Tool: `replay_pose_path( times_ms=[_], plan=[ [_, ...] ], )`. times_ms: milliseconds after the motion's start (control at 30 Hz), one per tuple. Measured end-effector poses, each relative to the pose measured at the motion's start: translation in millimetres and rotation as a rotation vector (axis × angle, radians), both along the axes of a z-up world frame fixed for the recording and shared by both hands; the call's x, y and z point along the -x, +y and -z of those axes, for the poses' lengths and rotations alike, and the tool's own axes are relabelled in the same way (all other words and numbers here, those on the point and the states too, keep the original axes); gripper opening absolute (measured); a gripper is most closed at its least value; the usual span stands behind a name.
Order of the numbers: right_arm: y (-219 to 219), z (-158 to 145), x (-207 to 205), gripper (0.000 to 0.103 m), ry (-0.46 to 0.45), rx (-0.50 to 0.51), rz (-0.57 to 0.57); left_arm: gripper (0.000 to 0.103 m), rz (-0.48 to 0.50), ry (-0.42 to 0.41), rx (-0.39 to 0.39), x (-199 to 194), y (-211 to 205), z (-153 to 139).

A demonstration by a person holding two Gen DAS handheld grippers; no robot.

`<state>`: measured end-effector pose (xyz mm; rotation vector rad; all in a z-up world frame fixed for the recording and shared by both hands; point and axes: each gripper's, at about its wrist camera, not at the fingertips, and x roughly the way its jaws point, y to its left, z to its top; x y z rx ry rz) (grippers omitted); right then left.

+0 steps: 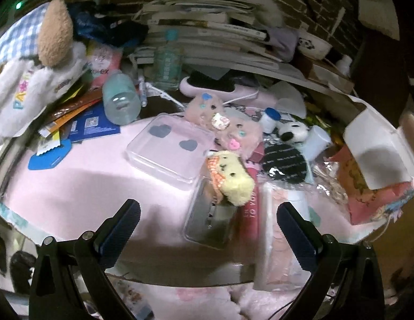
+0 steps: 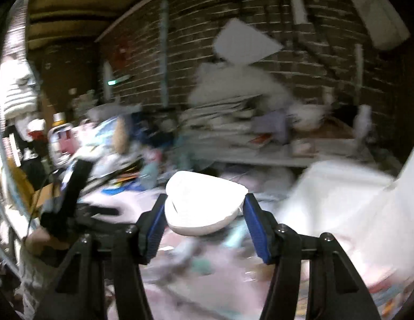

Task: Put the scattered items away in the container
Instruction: 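Carry the white pad into the white box and release it with the right gripper, then grasp the clear plastic case with the left gripper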

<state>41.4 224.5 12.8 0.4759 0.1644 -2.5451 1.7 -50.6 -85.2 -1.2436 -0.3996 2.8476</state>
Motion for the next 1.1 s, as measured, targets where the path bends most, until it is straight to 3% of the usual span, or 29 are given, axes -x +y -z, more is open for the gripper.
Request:
replay_pose_path(
  times_ms=[100,233,367,633,800,933,1033,1100],
  plan=[
    [22.6,-19.1,18.8,0.053,-0.029,-0.078,0.068,0.102,-0.008,-0.018,0.051,3.2,3.6,2.0],
    [43.1,-27.3,49.7,0.053,-0.2,-0.143,0.112,0.102,-0.005,-0.026,0.095,5.7,9.8,1.8],
    [52.2,-18.3,72.7,0.053,-0.341,-0.209,0.15,0.102,0.006,-0.018,0.126,8.3,15.8,-1.6],
    [54.5,13.0,110.1,0.054,-0.537,-0.364,0.246,0.102,0.038,0.0,0.138,11.3,25.7,-7.9],
    [58.7,21.5,124.6,0.064,-0.621,-0.384,0.276,0.102,0.076,-0.004,0.106,12.4,28.7,-6.8],
    [56.9,14.9,120.6,0.084,-0.594,-0.336,0.245,0.102,0.071,-0.006,0.13,14.2,30.4,-4.4],
    [50.5,2.2,104.5,0.084,-0.514,-0.296,0.193,0.102,0.037,0.034,0.138,10.7,23.2,-5.1],
    [45.1,-8.5,88.7,0.084,-0.427,-0.243,0.127,0.102,0.018,0.067,0.098,7.5,12.0,-5.6]
  ],
)
